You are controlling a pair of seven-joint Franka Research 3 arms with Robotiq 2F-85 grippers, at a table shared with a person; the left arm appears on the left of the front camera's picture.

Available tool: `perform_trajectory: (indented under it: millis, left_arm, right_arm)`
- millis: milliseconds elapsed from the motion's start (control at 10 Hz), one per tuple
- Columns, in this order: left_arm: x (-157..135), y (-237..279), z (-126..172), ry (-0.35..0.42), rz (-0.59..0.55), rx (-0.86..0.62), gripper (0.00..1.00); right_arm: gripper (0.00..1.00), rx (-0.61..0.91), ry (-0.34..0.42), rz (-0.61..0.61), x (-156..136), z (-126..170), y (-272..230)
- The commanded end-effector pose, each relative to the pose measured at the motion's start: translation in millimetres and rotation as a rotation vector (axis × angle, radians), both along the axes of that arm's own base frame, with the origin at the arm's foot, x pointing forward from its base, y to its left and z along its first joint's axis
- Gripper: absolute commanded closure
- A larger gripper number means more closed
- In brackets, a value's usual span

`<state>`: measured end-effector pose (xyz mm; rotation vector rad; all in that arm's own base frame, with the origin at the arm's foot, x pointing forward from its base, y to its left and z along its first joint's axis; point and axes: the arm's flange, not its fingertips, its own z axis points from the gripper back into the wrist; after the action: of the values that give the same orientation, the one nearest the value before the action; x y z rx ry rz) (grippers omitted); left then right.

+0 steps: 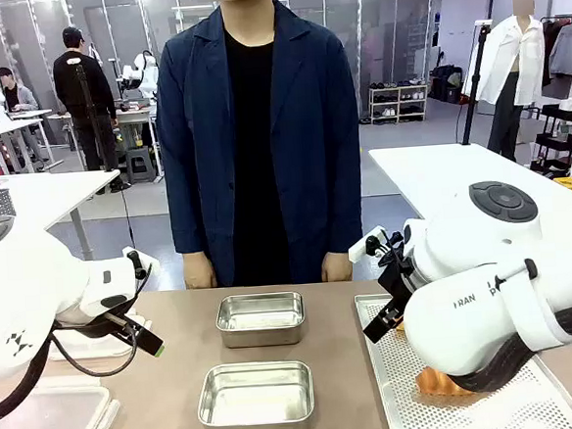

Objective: Place the bread into the airtight container.
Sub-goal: Pick up a Butter Roll and place it into an empty Airtight Container.

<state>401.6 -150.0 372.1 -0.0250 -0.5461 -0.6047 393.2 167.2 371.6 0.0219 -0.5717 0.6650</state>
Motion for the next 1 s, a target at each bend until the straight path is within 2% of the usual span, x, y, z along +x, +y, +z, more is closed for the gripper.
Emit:
perform_trajectory:
  millis: [0, 800, 900]
  left_arm:
    - [-0.1, -0.2, 0.0, 0.0, 0.0, 0.0, 0.0]
    - [-0.2, -0.5, 0.0, 0.0, -0.001, 0.0, 0.0]
    - [2.4, 3.0, 25.1, 0.012, -0.009, -0.002, 0.0]
  right_arm:
    - [0.0, 0.0, 0.0, 0.0, 0.0, 0.0, 0.0]
    - [0.0, -0.002, -0.001, 0.003, -0.1, 0.0, 0.2]
    - [0.0, 0.009, -0.015, 0.004, 2.1, 33.0, -10.1]
